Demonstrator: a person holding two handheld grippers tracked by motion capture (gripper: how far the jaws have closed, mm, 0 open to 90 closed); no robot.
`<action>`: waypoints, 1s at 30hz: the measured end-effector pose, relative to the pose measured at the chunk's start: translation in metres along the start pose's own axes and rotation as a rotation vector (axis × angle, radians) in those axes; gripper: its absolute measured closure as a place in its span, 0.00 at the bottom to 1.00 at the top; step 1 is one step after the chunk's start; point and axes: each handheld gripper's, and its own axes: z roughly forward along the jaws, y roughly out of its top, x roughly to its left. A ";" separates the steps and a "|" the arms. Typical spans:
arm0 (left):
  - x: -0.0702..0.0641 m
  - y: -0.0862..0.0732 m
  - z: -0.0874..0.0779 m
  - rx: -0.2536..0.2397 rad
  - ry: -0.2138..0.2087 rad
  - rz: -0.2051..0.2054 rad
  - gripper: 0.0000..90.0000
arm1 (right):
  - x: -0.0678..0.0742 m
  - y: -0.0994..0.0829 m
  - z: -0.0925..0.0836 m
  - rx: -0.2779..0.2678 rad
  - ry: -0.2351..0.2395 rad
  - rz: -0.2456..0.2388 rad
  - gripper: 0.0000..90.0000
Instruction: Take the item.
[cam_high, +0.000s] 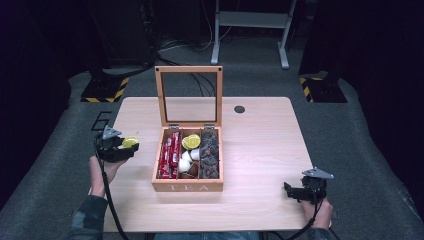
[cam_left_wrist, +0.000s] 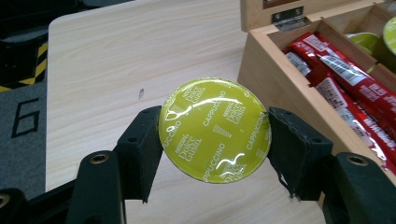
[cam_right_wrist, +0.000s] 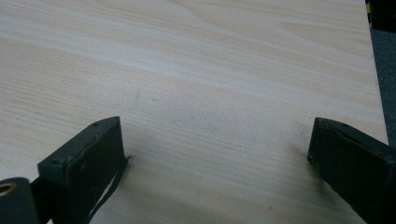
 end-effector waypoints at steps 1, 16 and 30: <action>0.000 0.000 0.000 0.000 0.000 0.000 0.42 | 0.000 0.000 0.000 0.000 0.000 0.000 0.04; 0.010 -0.013 0.022 0.019 0.047 -0.041 0.42 | 0.000 0.000 0.000 0.000 0.000 0.000 0.04; 0.023 -0.024 0.045 0.049 0.055 -0.109 0.42 | 0.000 0.000 0.000 0.000 0.000 0.000 0.04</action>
